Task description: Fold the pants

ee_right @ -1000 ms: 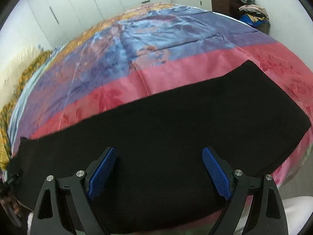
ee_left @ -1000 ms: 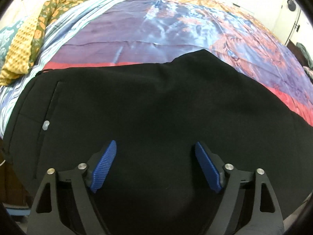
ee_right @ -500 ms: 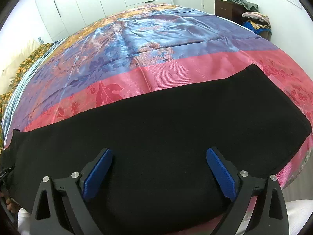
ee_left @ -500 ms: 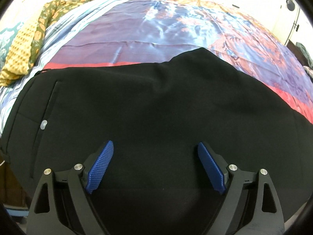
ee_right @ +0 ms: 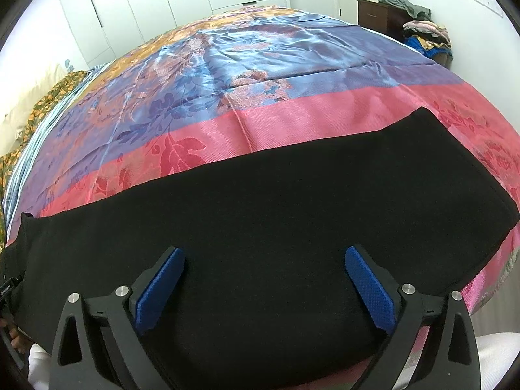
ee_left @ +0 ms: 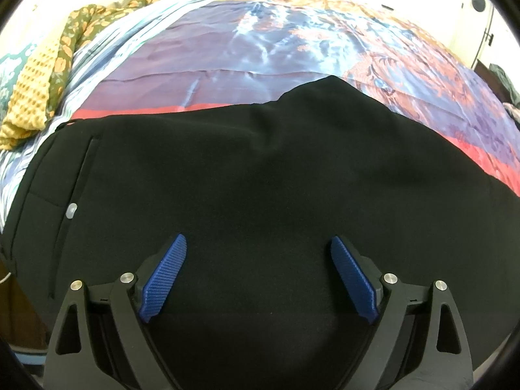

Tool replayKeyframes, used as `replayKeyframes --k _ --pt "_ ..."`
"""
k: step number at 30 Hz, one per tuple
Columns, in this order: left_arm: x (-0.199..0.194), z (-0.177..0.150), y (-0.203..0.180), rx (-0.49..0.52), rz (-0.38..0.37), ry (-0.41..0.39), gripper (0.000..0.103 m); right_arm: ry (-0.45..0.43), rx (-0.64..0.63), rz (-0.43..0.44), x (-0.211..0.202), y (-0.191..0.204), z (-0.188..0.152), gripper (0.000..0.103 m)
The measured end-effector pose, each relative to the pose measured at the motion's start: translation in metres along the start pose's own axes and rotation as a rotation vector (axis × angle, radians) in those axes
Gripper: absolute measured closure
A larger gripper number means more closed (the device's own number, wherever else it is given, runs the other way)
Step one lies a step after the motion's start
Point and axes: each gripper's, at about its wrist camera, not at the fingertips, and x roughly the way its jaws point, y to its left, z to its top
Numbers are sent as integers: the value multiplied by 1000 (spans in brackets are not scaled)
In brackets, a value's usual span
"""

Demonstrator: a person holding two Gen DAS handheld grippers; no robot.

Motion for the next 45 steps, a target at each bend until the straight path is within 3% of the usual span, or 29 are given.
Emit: replayKeyframes --k 29,33,39,42,44,45 --pt "2 -1 -3 17 21 -4 10 4 -45 -33 2 5 0 0" --pt "3 -1 -3 19 20 4 10 14 -23 7 2 -1 5 1" --pt "4 -1 -3 22 15 6 9 134 126 115 5 -72 53 2" --pt "4 -2 -3 21 17 0 9 215 248 82 -4 -130 69 7" --pt "4 -2 -4 22 18 -1 9 219 317 71 -20 -164 74 14" --pt "4 -2 -4 22 19 0 9 223 343 24 -29 -180 75 14"
